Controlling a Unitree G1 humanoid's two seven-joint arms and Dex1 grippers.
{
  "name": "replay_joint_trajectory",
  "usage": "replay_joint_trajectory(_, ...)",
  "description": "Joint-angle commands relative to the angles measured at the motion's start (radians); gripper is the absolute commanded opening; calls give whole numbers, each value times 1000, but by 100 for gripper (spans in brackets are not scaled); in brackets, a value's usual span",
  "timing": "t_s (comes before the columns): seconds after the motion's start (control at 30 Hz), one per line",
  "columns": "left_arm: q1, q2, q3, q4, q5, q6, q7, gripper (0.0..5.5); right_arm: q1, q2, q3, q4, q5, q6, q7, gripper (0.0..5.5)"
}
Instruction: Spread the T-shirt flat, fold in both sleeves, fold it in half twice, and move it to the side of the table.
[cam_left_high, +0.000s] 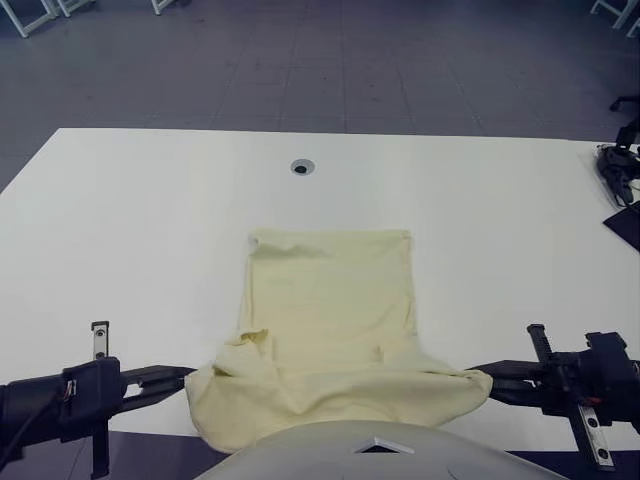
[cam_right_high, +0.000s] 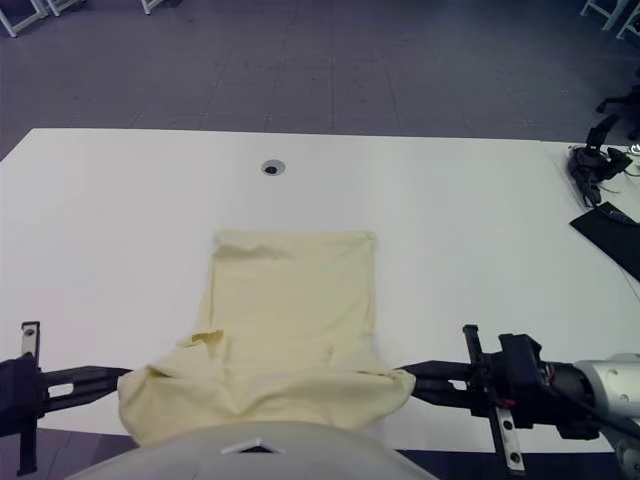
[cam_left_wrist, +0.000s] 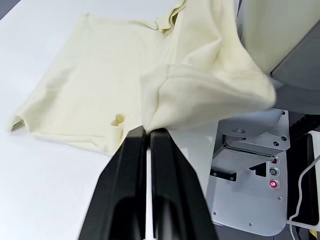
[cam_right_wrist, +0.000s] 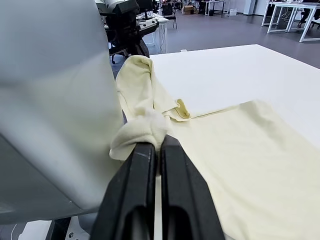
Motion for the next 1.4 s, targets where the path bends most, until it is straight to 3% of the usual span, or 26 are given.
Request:
replay_joint_trajectory(0.03, -22, 0, 28, -26, -2, 55, -42, 0, -33, 24, -34, -12, -16, 47, 33, 2)
replay_joint_trajectory(0.17, -184, 63, -76, 68, 106, 98, 30, 0, -167, 55, 61, 41, -131, 47, -31, 2)
replay_joint_trajectory(0.3, -476, 105, -327, 212, 290, 108, 189, 0, -454, 123, 272, 170, -381, 19, -181, 2)
replay_joint_trajectory(0.47, -859, 25, -619, 364, 417, 133, 317, 0, -744, 234, 438, 390, -624, -54, -300, 2)
replay_joint_trajectory(0.67, -1096, -82, -840, 546, 523, 130, 353, 0, -956, 313, 532, 687, -838, -193, -378, 2)
replay_joint_trajectory(0.87, -1225, -181, -885, 723, 579, 80, 431, 0, -1039, 383, 556, 838, -912, -285, -442, 2)
replay_joint_trajectory(1.27, -1255, -288, -919, 858, 616, 34, 501, 0, -1119, 486, 557, 986, -950, -327, -551, 2)
replay_joint_trajectory(1.37, -1262, -328, -907, 873, 622, 80, 559, 0, -1127, 508, 562, 1002, -973, -322, -599, 57)
replay_joint_trajectory(1.4, -1266, -339, -899, 881, 622, 92, 579, 28, -1135, 518, 555, 1013, -990, -315, -639, 71)
